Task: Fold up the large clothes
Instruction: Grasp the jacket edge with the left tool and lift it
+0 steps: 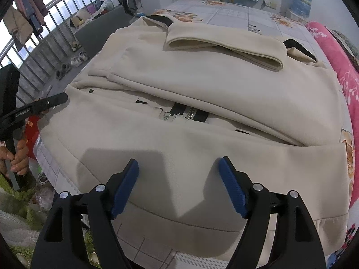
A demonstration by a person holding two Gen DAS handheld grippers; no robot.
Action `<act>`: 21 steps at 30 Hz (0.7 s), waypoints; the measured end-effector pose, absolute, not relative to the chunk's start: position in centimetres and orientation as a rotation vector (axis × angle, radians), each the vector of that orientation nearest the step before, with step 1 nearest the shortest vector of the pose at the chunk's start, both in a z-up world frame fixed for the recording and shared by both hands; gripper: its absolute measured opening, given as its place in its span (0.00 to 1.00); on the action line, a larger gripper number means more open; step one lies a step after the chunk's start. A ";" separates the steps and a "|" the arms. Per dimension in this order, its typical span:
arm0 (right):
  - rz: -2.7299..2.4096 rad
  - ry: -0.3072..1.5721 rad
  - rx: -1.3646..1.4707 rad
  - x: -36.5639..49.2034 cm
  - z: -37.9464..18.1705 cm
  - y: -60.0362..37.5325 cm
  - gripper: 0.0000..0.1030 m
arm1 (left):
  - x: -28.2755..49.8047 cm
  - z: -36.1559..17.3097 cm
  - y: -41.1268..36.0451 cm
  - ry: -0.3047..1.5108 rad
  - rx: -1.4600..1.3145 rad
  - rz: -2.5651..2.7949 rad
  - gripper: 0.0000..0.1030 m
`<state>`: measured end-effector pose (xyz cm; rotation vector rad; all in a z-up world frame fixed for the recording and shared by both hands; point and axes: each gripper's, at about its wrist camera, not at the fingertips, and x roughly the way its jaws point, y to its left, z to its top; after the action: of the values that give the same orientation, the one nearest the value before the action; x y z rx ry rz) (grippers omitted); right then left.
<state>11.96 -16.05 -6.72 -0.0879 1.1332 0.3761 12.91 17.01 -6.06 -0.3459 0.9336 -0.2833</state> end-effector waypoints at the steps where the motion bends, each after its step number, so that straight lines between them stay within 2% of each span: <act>1: 0.376 1.134 -0.089 12.0 -6.7 -16.0 0.71 | 12.9 -5.9 17.2 0.921 -0.372 -0.312 0.36; 7: 0.372 1.132 -0.096 12.0 -6.8 -16.1 0.71 | 12.2 -4.8 16.9 0.853 -0.435 -0.484 0.35; 21: 0.370 1.124 -0.096 12.1 -6.8 -16.0 0.72 | 14.5 -6.2 16.3 0.930 -0.419 -0.406 0.35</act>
<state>12.06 -16.02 -6.79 -0.0955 1.1238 0.3705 14.51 16.29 -6.25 -0.4192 0.9301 -0.4064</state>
